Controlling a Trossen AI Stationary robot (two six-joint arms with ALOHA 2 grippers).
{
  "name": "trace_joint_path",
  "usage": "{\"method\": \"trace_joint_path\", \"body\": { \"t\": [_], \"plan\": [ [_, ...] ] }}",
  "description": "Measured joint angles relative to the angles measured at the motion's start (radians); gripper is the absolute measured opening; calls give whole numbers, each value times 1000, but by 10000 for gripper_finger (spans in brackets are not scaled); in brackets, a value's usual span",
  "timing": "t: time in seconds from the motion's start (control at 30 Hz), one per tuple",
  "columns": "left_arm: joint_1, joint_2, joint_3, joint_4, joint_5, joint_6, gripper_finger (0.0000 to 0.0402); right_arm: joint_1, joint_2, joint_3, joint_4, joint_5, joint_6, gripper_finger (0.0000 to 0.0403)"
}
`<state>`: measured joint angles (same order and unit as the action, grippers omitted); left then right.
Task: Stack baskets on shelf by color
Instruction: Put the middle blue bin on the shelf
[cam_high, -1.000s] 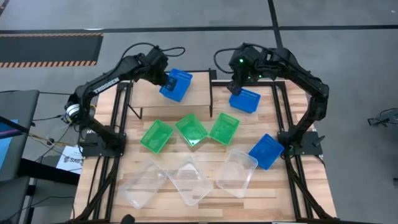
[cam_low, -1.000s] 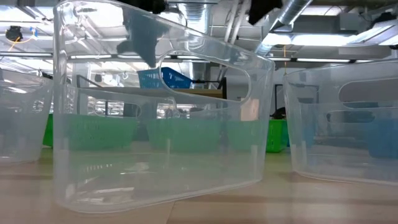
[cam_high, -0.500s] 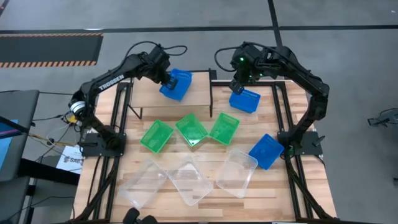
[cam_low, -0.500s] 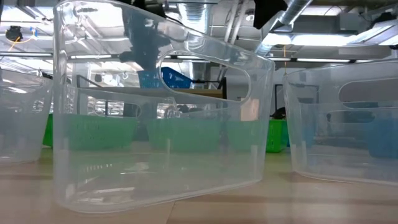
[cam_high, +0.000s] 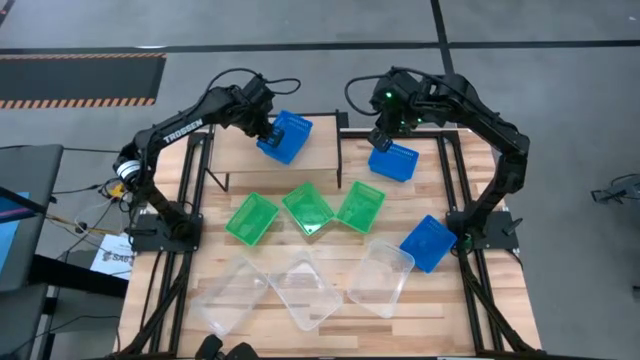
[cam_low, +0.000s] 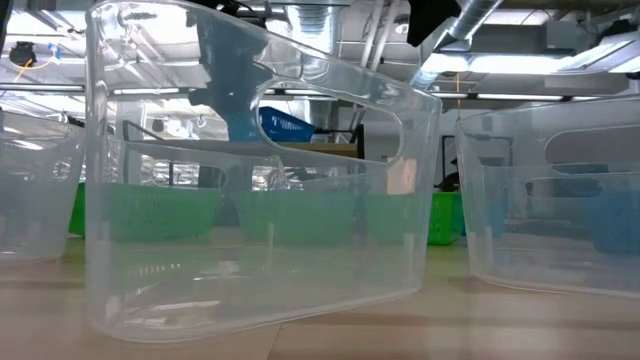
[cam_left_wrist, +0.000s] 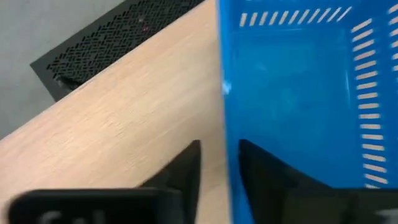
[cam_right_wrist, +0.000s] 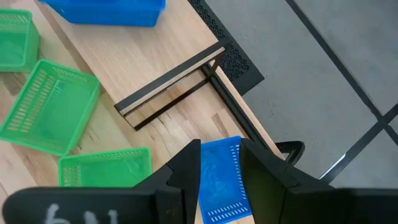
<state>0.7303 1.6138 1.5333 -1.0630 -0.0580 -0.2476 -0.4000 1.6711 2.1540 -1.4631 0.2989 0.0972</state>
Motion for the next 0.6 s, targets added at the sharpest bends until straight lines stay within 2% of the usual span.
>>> {"method": "trace_joint_path", "body": {
  "t": [0.07, 0.13, 0.27, 0.47, 0.6],
  "plan": [
    [0, 0, 0, -2, -2, 15, 35, 0, 0, 0, 7, 0, 0, 134],
    [0, 0, 0, 4, -6, 19, 11, 0, 0, 0, 8, 0, 0, 134],
    [4, 0, 1, -12, -25, 17, 6, 0, 0, 0, 9, -1, 0, 134],
    [15, -56, 1, -144, -64, -20, 2, 0, 0, 0, 10, -1, 0, 134],
    [28, -129, 1, -225, -151, -102, 1, 0, 0, 0, 26, -1, 0, 134]
  ]
}}
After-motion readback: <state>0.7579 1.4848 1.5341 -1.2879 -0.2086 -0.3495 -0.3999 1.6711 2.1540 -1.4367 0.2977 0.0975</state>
